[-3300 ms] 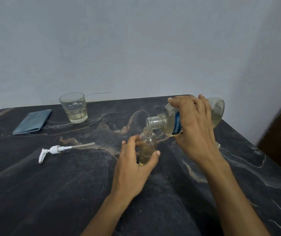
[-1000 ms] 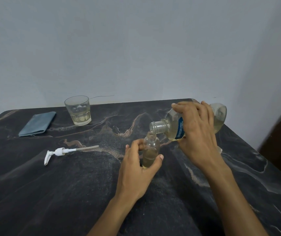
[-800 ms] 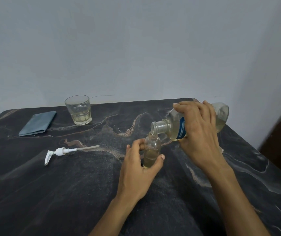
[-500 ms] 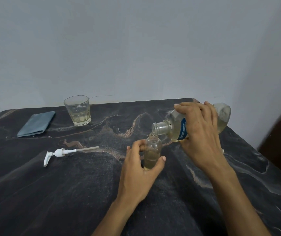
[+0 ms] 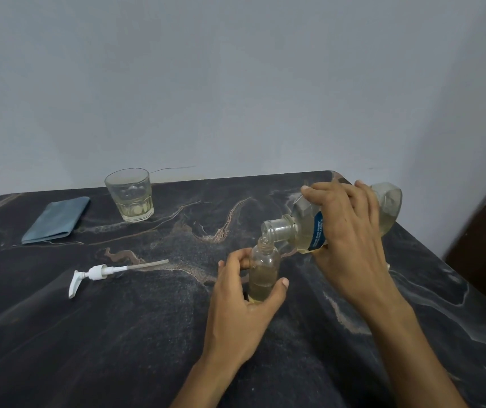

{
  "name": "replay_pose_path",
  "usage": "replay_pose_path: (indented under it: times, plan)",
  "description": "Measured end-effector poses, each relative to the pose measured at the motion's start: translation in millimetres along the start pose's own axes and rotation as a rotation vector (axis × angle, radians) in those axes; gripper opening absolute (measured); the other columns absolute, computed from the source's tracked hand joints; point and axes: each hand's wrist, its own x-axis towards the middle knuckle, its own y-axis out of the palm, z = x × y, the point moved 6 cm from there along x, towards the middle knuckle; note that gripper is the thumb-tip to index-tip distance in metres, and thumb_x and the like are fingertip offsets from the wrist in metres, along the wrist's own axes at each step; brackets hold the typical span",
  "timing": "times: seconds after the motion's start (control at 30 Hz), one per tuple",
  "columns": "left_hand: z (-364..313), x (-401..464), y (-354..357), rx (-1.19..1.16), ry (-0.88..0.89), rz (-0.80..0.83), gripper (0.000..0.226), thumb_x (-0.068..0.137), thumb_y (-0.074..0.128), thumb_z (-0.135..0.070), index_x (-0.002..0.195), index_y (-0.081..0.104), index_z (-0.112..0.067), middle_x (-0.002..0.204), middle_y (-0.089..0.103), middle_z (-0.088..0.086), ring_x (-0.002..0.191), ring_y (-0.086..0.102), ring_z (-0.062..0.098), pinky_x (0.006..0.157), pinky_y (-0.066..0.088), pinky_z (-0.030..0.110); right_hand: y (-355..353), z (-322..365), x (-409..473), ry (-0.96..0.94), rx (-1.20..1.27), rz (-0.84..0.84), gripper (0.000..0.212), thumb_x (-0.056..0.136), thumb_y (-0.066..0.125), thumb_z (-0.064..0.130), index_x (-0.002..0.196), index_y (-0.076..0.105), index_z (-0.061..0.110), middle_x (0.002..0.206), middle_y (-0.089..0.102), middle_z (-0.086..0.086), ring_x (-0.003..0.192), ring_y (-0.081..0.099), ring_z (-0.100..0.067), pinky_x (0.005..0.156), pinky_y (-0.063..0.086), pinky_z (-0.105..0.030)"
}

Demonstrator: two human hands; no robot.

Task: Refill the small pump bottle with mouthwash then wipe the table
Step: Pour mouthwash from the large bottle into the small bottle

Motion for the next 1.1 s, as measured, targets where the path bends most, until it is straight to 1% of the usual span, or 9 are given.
replay_pose_path:
  times: [0.1,0.4,0.47,0.57,0.77,0.83,0.9,1.03,1.1]
  plan:
    - [0.2,0.5,0.4,-0.004,0.002,-0.003,0.043,0.066,0.066,-0.057,0.102,0.050,-0.040,0.101,0.060,-0.026,0.098,0.059,0.000,0.103,0.041,0.047,-0.6,-0.5,-0.1,-0.003,-0.005,-0.006,0.098,0.042,0.088,-0.008,0.123,0.041,0.018,0.116,0.057,-0.007,0.113,0.041,-0.022,0.114,0.006,-0.027]
    - [3.1,0.2,0.5,-0.007,-0.008,-0.006,0.044,0.066,0.065,-0.057,0.103,0.051,-0.037,0.099,0.062,-0.022,0.097,0.059,-0.002,0.102,0.041,0.046,-0.1,-0.9,0.3,0.000,0.003,-0.010,0.097,0.042,0.089,-0.005,0.124,0.042,0.017,0.117,0.055,-0.005,0.113,0.041,-0.021,0.114,0.004,-0.026]
    - [4.0,0.0,0.3,-0.007,-0.016,-0.001,0.044,0.067,0.068,-0.055,0.103,0.051,-0.037,0.098,0.063,-0.018,0.097,0.059,-0.002,0.099,0.045,0.038,0.3,-1.0,0.4,0.001,0.002,-0.006,0.096,0.043,0.089,-0.004,0.124,0.041,0.017,0.117,0.056,-0.005,0.113,0.041,-0.021,0.114,0.004,-0.026]
    - [5.2,0.3,0.3,0.004,-0.023,0.006,0.043,0.068,0.070,-0.050,0.104,0.051,-0.037,0.099,0.063,-0.018,0.097,0.059,-0.001,0.084,0.047,0.021,-0.2,-1.1,0.5,0.003,0.002,-0.008,0.096,0.043,0.090,-0.003,0.123,0.041,0.018,0.116,0.057,-0.005,0.113,0.041,-0.021,0.114,0.004,-0.026]
    - [7.0,0.2,0.6,0.007,-0.015,0.011,0.043,0.068,0.070,-0.050,0.105,0.051,-0.038,0.099,0.062,-0.019,0.097,0.059,-0.001,0.084,0.043,0.013,-0.3,-0.9,0.1,0.009,-0.002,-0.006,0.096,0.043,0.089,-0.004,0.123,0.041,0.017,0.116,0.057,-0.007,0.113,0.040,-0.022,0.114,0.004,-0.025]
    - [6.3,0.3,0.5,0.011,-0.014,0.011,0.043,0.068,0.070,-0.050,0.105,0.051,-0.039,0.100,0.063,-0.017,0.097,0.059,-0.002,0.080,0.042,0.007,-0.8,-1.0,0.4,0.007,-0.004,-0.010,0.096,0.043,0.089,-0.004,0.123,0.041,0.017,0.116,0.057,-0.007,0.113,0.040,-0.022,0.113,0.005,-0.026]
    - [5.8,0.4,0.2,0.015,-0.013,0.007,0.043,0.068,0.069,-0.053,0.104,0.050,-0.040,0.100,0.063,-0.018,0.098,0.059,-0.002,0.081,0.044,0.011,-1.4,-1.2,0.7,0.004,-0.004,-0.013,0.096,0.043,0.089,-0.004,0.123,0.041,0.017,0.116,0.058,-0.007,0.113,0.041,-0.022,0.113,0.007,-0.028]
    - [4.8,-0.1,0.0,0.007,-0.015,0.000,0.044,0.066,0.066,-0.058,0.103,0.049,-0.043,0.100,0.062,-0.020,0.099,0.059,-0.001,0.096,0.047,0.037,-1.1,-1.0,0.5,0.003,-0.007,-0.012,0.097,0.042,0.089,-0.005,0.123,0.041,0.017,0.116,0.058,-0.007,0.113,0.041,-0.022,0.113,0.009,-0.031]
    - [4.0,-0.3,0.1,0.003,-0.015,-0.002,0.045,0.065,0.065,-0.059,0.103,0.050,-0.043,0.100,0.062,-0.023,0.099,0.059,-0.001,0.097,0.047,0.040,-0.5,-1.5,0.2,0.004,-0.011,-0.012,0.097,0.042,0.090,-0.005,0.123,0.041,0.017,0.116,0.058,-0.007,0.113,0.040,-0.022,0.113,0.009,-0.031]
